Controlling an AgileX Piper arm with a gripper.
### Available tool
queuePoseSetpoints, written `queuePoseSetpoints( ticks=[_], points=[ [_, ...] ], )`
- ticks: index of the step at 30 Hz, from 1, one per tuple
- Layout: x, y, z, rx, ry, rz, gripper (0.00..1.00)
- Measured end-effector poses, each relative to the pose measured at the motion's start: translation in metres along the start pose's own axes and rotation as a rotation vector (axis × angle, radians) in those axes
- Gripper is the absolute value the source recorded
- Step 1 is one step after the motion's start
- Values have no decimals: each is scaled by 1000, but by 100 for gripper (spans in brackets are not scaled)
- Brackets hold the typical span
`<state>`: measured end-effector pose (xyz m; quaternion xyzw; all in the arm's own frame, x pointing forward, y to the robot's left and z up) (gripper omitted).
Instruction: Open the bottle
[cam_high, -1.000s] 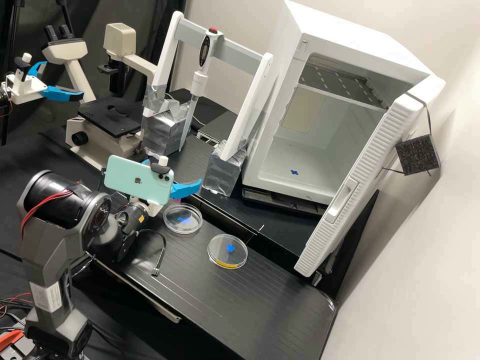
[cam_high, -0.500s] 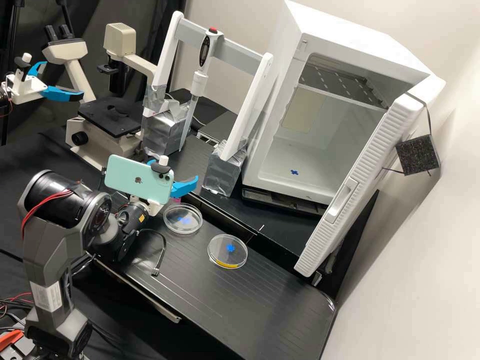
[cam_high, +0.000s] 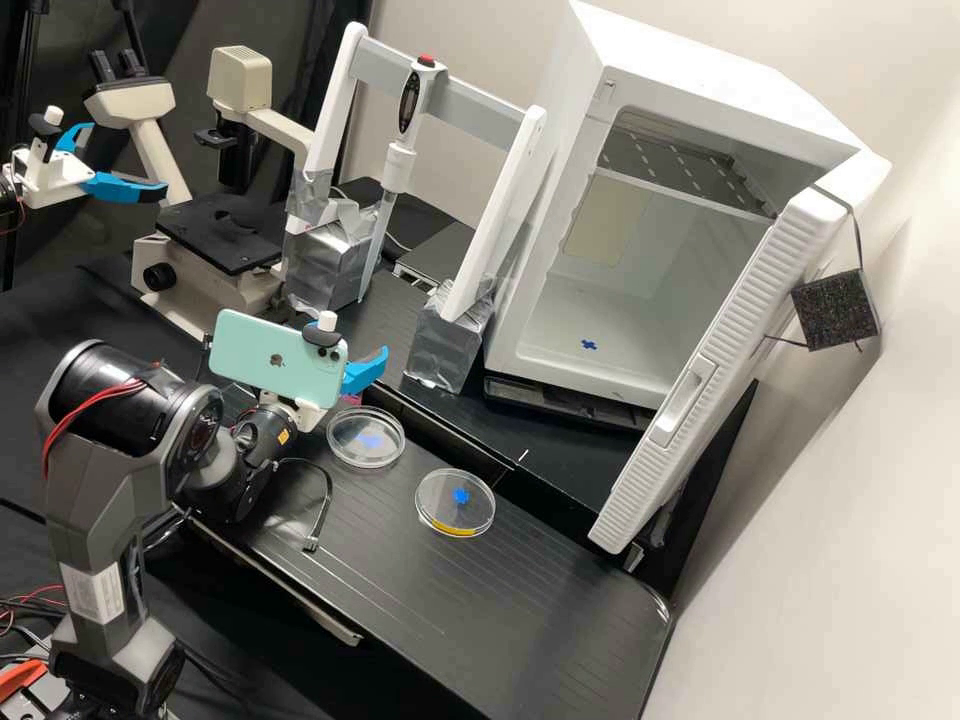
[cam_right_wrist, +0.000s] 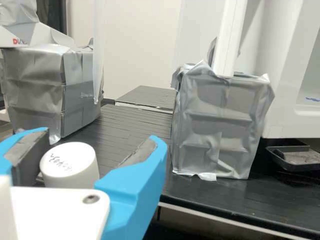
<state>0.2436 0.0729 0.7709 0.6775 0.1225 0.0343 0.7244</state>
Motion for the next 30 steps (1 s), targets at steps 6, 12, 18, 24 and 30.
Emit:
queuePoseSetpoints(
  ticks=[6,12,18,24,30],
  points=[
    [0,-1,-1,0,3,-3,0],
    [0,-2,-3,1,10,-9,0],
    [0,-2,-3,1,11,-10,0],
    [0,-3,-4,-6,23,-19,0],
    [0,-3,-4,-6,23,-19,0]
  ],
)
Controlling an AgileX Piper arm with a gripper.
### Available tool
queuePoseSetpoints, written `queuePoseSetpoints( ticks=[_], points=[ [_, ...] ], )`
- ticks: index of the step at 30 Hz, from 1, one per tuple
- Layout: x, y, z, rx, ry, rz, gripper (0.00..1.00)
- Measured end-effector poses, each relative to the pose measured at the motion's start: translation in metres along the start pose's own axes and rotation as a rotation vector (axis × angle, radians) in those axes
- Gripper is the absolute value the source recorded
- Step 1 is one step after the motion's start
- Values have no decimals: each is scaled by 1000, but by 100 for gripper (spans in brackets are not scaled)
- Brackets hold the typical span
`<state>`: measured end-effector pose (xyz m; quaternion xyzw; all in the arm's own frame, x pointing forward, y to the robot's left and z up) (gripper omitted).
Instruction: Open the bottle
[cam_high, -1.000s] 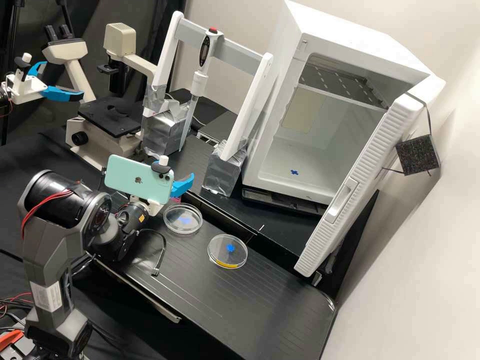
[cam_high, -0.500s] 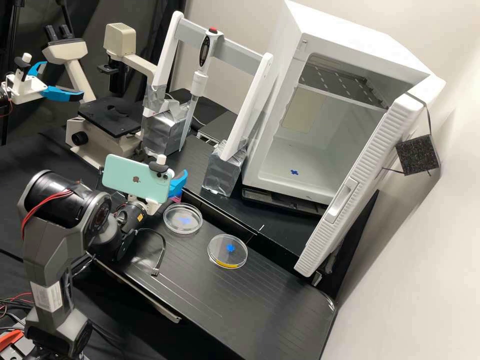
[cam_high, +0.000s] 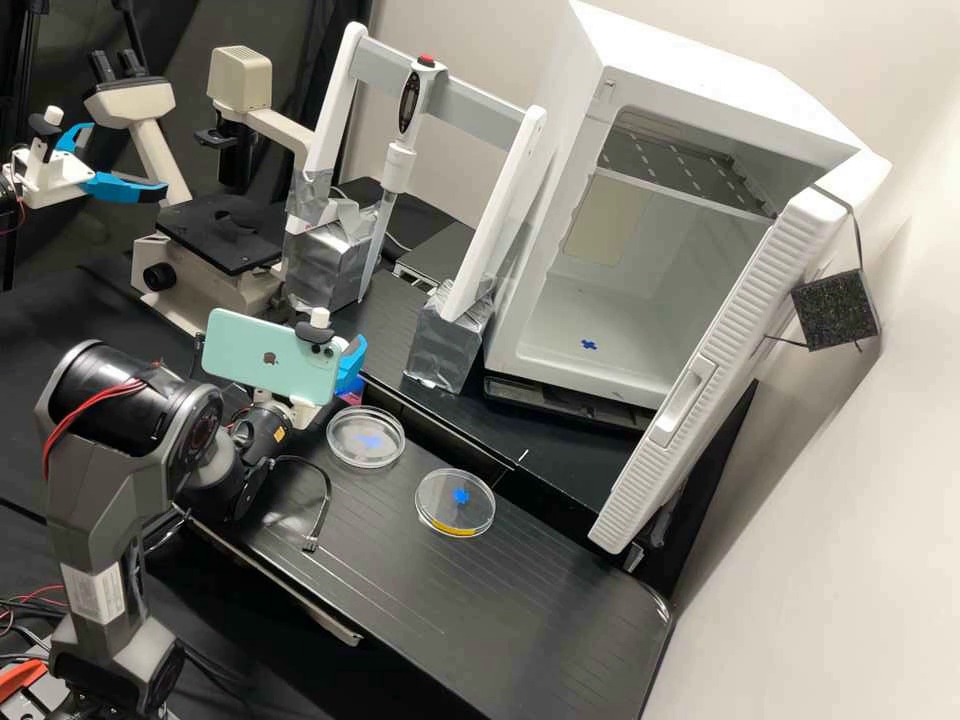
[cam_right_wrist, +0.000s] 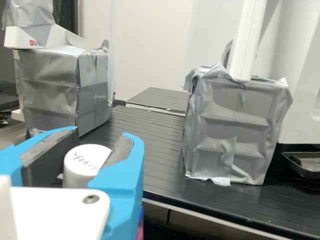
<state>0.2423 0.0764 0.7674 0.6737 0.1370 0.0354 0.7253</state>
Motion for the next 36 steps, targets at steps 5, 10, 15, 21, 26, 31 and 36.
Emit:
queuePoseSetpoints(
  ticks=[5,10,15,21,26,31,36],
  points=[
    [0,0,0,-1,1,-1,0],
    [0,0,0,-1,2,-1,0],
    [0,1,-1,-3,8,-2,0],
    [-5,13,-8,-4,35,49,0],
    [-12,19,-12,-4,54,71,0],
    [-25,19,-15,-7,76,70,0],
    [-47,20,-16,6,128,67,0]
  ],
)
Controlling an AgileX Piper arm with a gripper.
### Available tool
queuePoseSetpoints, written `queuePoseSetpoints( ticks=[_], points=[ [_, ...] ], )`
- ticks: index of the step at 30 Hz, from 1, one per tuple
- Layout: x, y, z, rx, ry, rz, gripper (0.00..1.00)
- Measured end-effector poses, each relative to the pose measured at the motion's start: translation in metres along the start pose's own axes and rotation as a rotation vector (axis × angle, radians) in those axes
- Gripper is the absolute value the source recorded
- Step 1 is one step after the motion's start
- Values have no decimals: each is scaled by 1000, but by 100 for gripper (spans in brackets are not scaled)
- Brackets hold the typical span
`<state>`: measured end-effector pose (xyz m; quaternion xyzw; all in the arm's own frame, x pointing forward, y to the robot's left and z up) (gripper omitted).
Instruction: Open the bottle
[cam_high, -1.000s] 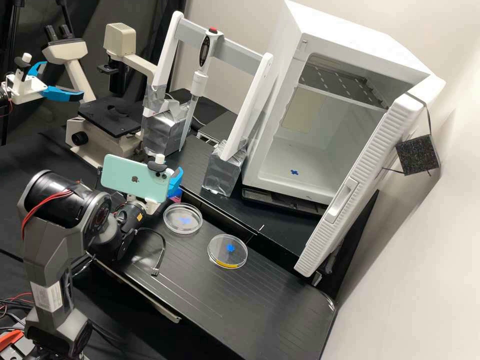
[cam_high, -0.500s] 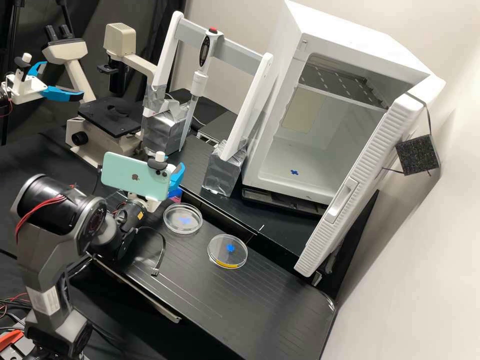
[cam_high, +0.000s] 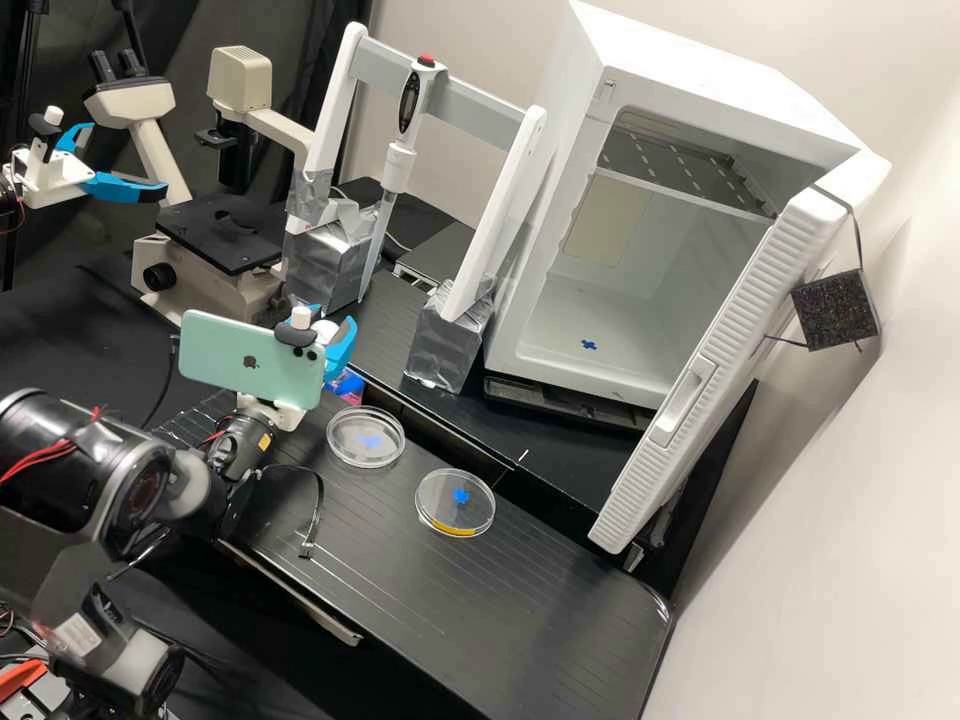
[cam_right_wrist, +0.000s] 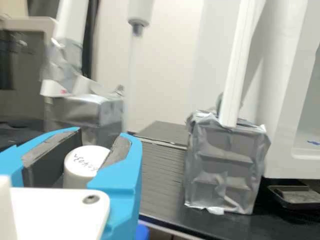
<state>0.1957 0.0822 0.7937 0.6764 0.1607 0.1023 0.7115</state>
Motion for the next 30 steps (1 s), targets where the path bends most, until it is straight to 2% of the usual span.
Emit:
queuePoseSetpoints(
  ticks=[5,13,17,20,23,30],
  points=[
    [-21,0,-2,18,31,13,0],
    [-36,-13,-5,24,53,-48,0],
    [-34,-23,-7,-1,65,-103,0],
    [-32,-28,-3,-15,40,-121,0],
    [-31,-29,2,-13,3,-124,0],
    [-30,-24,13,-26,-62,-94,0]
  ],
)
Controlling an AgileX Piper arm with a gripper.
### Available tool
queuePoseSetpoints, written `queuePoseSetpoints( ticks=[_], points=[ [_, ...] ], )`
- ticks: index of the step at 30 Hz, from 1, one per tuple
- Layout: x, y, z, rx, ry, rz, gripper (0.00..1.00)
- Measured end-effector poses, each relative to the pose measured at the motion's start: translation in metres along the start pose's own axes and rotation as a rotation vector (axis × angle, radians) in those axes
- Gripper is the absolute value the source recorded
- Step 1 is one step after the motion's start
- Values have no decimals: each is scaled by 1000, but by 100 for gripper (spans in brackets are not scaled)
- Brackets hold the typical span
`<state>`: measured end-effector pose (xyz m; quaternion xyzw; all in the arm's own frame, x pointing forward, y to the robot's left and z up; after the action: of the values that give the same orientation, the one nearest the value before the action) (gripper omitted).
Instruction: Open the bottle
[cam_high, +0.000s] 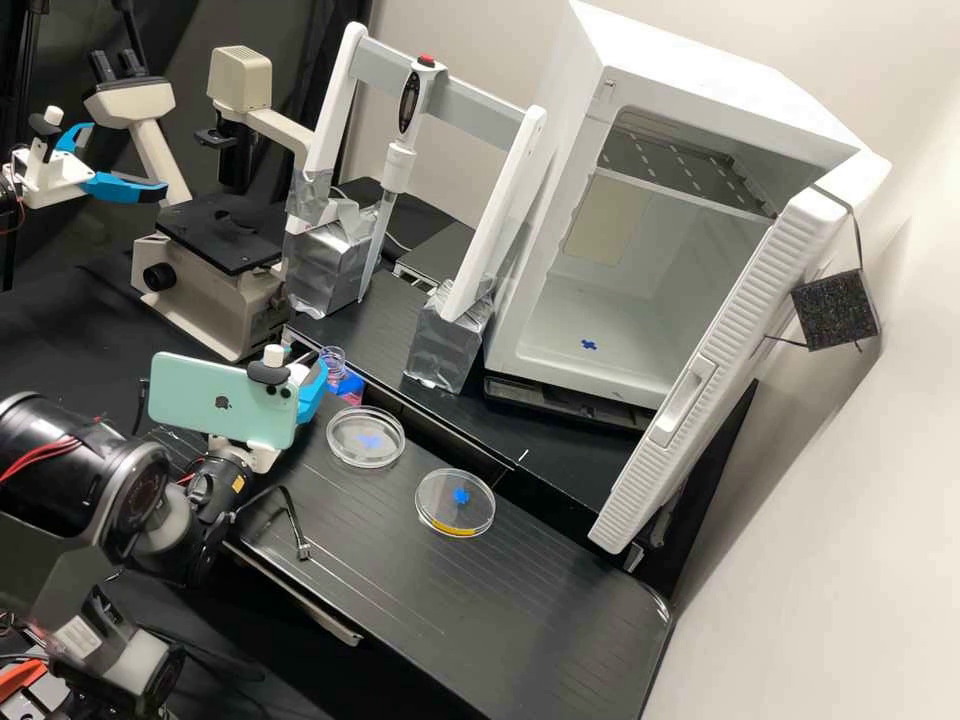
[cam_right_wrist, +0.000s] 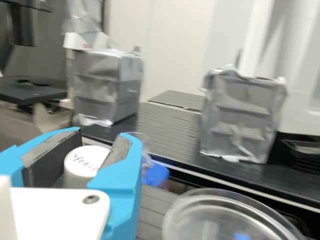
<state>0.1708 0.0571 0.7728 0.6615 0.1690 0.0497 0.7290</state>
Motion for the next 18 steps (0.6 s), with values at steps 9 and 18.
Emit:
queuePoseSetpoints(
  ticks=[9,18],
  points=[
    [0,1,1,-1,-7,4,0],
    [3,-10,2,-8,-13,-46,0]
  ],
)
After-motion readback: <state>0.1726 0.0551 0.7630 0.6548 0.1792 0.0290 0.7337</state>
